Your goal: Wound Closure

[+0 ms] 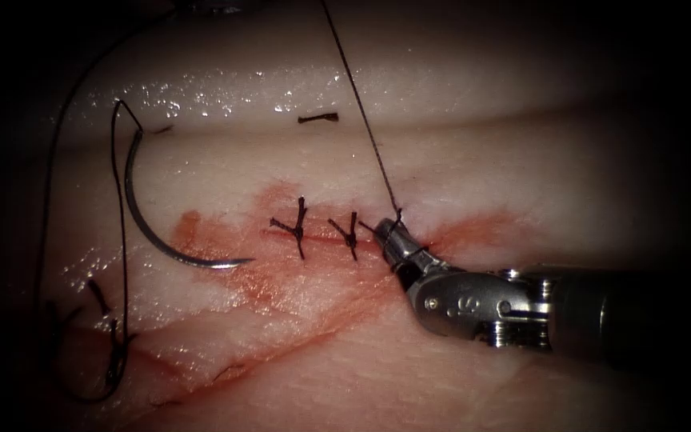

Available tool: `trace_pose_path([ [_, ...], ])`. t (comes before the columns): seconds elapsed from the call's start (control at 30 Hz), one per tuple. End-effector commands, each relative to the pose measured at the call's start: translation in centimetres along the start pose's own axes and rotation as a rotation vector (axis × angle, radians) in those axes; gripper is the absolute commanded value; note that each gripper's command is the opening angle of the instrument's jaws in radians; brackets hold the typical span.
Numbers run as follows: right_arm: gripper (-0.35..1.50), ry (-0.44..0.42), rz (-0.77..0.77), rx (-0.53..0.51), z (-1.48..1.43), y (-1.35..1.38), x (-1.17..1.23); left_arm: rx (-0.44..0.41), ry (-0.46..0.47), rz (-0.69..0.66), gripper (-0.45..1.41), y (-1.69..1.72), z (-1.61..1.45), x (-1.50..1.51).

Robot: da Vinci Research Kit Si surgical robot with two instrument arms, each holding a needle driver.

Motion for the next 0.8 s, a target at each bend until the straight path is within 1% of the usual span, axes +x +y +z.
trace_pose_path([
  [0.03,-0.35,-0.046,-0.069,0.008,0.07,-0.07,0.05,0.003,0.002,0.001,-0.45,-0.04,0.09,-0.02],
  [0.07,-0.35,-0.082,-0.105,0.029,0.07,-0.09,0.07,0.003,0.001,-0.006,-0.45,-0.06,0.1,-0.03],
  [0.13,-0.35,-0.117,-0.181,0.022,0.07,-0.11,0.09,0.001,-0.001,-0.005,-0.45,-0.08,0.1,-0.03],
  [0.2,-0.35,-0.121,-0.204,0.022,0.08,-0.12,0.12,0.001,-0.001,-0.005,-0.45,-0.09,0.1,-0.04],
  [0.4,-0.35,-0.233,-0.337,-0.016,0.09,-0.11,0.1,-0.011,-0.014,-0.02,-0.45,-0.08,0.11,-0.04],
  [0.5,-0.35,-0.263,-0.381,-0.024,0.07,-0.11,0.06,-0.019,-0.023,-0.018,-0.45,-0.07,0.12,-0.04],
  [0.63,-0.35,-0.255,-0.389,-0.022,0.03,-0.06,-0.02,-0.035,-0.028,-0.033,-0.45,-0.07,0.12,-0.04],
  [0.7,-0.35,-0.231,-0.297,-0.029,-0.01,-0.05,-0.04,-0.038,-0.029,-0.033,-0.45,-0.09,0.13,-0.05],
  [0.8,-0.35,-0.083,0.014,-0.009,-0.08,-0.04,-0.07,-0.037,-0.029,-0.033,-0.45,-0.13,0.14,-0.06],
])
